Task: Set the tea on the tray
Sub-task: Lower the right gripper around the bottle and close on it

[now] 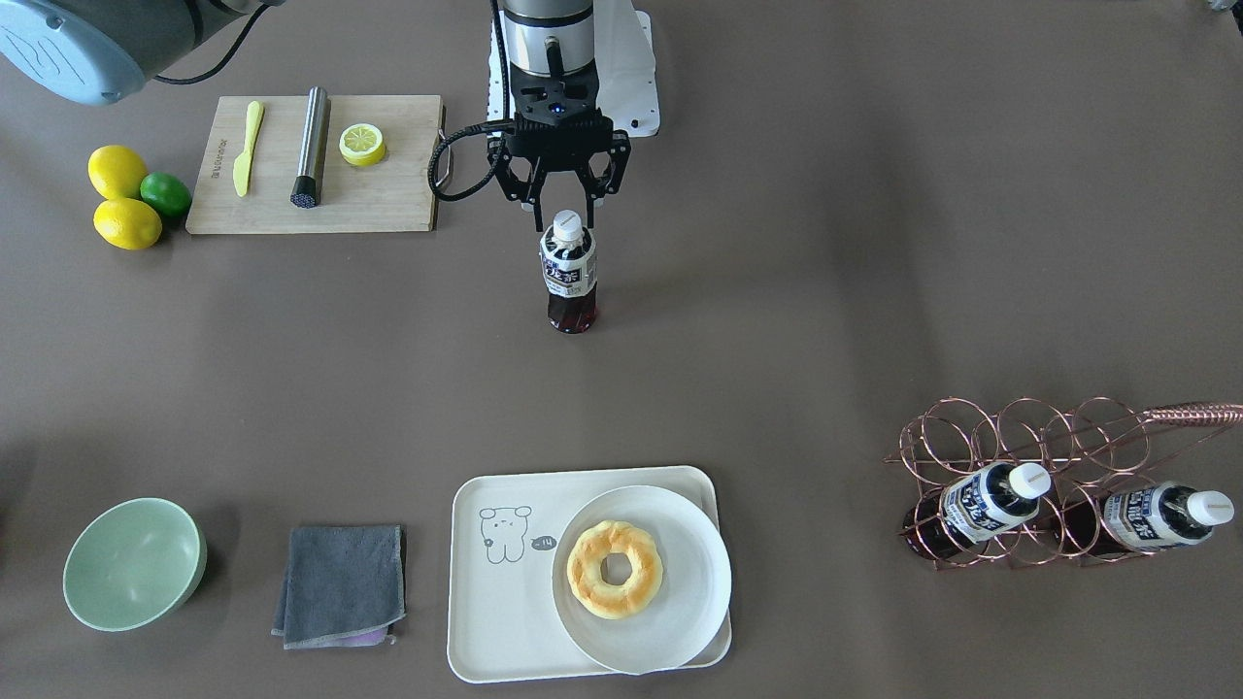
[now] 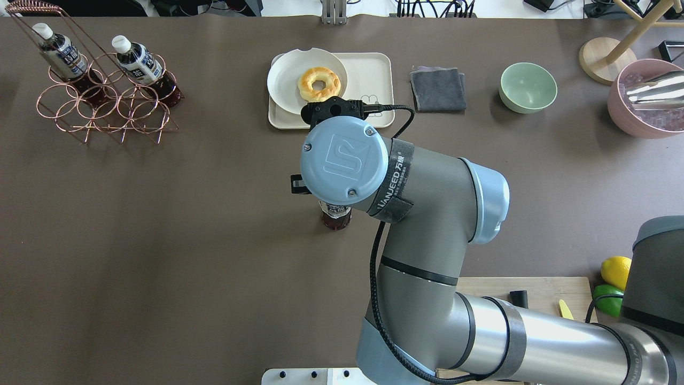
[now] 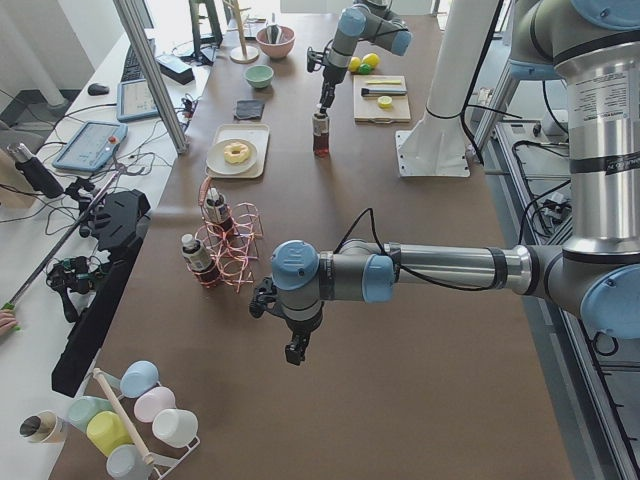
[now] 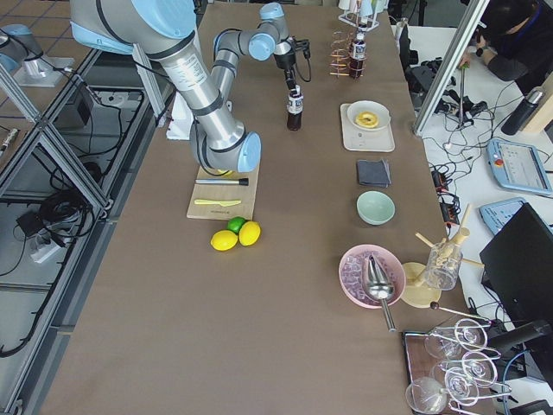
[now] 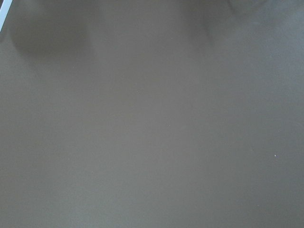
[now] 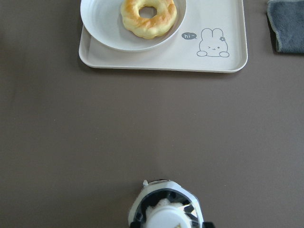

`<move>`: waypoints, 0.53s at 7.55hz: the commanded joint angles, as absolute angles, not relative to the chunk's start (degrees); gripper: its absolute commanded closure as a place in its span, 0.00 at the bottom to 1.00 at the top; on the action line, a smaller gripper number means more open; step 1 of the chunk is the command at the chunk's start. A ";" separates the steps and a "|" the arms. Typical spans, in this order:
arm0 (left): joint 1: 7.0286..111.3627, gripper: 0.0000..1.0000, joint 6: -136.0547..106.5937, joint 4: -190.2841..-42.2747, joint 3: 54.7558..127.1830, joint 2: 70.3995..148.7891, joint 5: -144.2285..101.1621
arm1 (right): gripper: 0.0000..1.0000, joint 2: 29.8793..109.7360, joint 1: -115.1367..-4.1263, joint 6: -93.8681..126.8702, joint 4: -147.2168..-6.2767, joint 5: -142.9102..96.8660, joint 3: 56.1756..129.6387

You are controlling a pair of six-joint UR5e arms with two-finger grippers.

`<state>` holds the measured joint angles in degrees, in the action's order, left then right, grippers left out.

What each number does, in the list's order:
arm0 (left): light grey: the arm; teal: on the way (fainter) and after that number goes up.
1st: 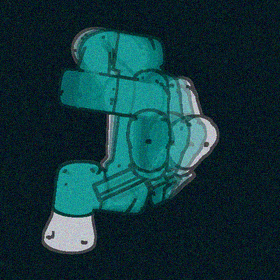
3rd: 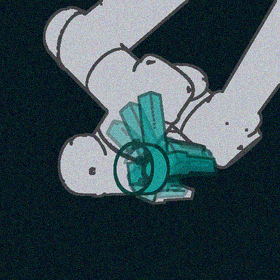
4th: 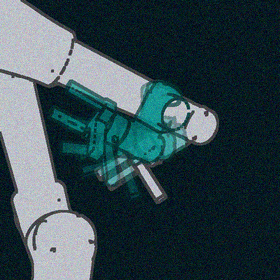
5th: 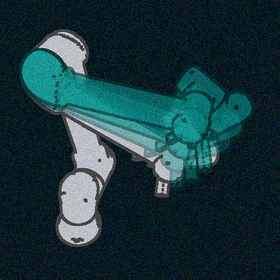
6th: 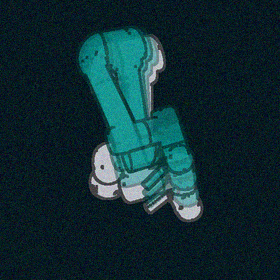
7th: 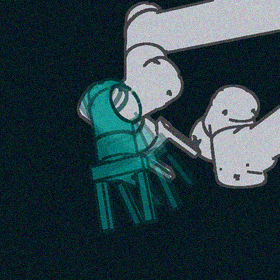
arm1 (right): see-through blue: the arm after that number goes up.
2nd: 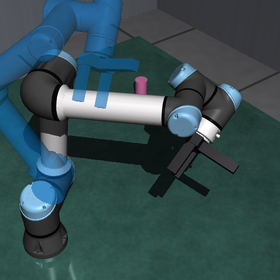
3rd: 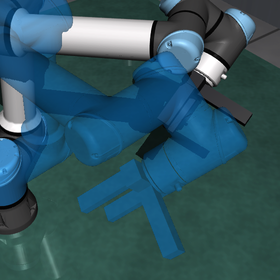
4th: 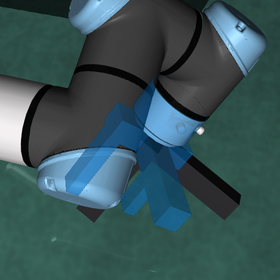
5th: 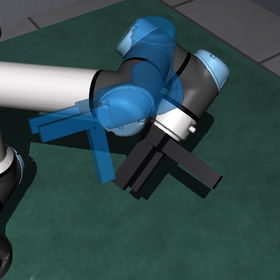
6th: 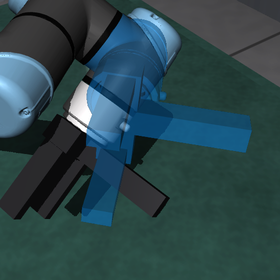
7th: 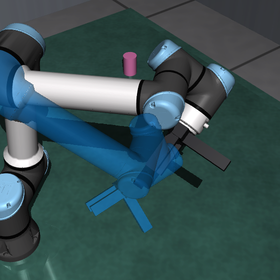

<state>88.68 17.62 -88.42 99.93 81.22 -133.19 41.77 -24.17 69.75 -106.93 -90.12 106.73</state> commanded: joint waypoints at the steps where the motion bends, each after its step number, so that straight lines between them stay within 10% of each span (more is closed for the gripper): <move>1: 88.68 0.01 17.67 -88.50 99.93 81.21 -133.15 | 0.96 41.48 -24.17 69.61 -106.88 -89.91 106.79; 4: 88.68 0.01 17.67 -88.50 99.93 81.21 -133.24 | 1.00 41.40 -25.92 68.73 -106.88 -90.09 107.40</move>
<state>88.68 17.66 -88.43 99.93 81.21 -133.22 41.49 -24.81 69.14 -106.88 -89.94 107.00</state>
